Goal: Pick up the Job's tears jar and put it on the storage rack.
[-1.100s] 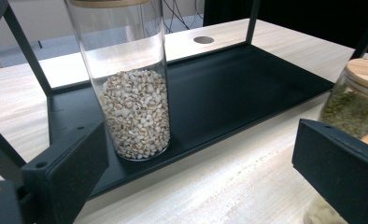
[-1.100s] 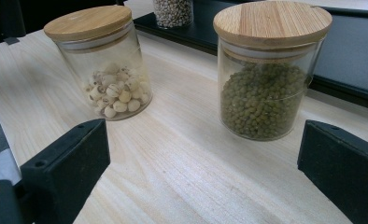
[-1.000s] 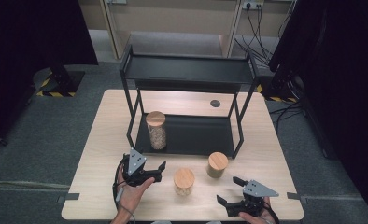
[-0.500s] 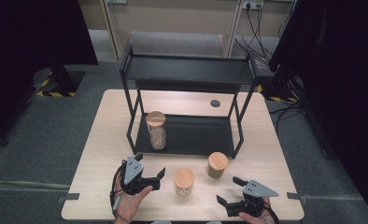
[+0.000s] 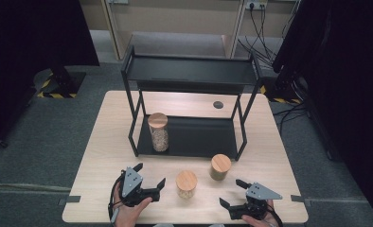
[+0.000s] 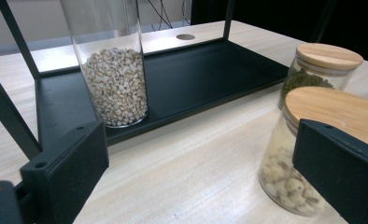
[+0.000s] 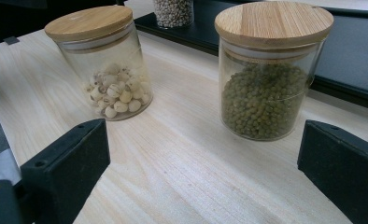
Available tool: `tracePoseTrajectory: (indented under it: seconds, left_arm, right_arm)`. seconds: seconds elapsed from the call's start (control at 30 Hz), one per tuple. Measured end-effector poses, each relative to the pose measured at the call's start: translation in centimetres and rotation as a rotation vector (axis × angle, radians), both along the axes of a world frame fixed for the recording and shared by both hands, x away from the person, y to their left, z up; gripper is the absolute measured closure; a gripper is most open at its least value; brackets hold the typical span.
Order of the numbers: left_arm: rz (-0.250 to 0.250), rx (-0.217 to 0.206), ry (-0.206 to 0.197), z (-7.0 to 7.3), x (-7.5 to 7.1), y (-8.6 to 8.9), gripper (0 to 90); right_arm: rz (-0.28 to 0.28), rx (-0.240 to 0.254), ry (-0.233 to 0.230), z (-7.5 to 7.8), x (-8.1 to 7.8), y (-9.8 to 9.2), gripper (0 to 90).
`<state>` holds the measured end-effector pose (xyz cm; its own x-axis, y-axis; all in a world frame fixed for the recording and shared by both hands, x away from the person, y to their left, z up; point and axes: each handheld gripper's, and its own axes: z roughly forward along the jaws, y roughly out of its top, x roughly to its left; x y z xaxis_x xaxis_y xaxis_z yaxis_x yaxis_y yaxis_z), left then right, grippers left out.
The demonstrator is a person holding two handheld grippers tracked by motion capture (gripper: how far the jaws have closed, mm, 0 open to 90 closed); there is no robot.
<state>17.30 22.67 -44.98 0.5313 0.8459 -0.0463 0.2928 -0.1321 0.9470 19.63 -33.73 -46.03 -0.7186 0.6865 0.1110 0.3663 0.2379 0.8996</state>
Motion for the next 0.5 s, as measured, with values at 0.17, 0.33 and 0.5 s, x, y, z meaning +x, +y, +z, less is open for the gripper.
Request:
tracePoseTrajectory:
  seconds: [0.17,0.33,0.5]
  left_arm:
    - [-0.007,-0.001,0.001,-0.3,-0.6,0.0,3.2]
    - [-0.004,0.004,0.005,-0.8,-1.1,0.0,3.2]
    - [0.002,-0.005,0.014,-1.1,-1.3,0.2,3.2]
  right_arm:
    - [0.002,-0.002,-0.001,0.0,0.0,0.0,2.7]
    - [-0.001,0.000,-0.002,0.1,-0.1,-0.1,2.8]
    - [0.000,0.000,-0.005,0.1,-0.2,0.0,2.7]
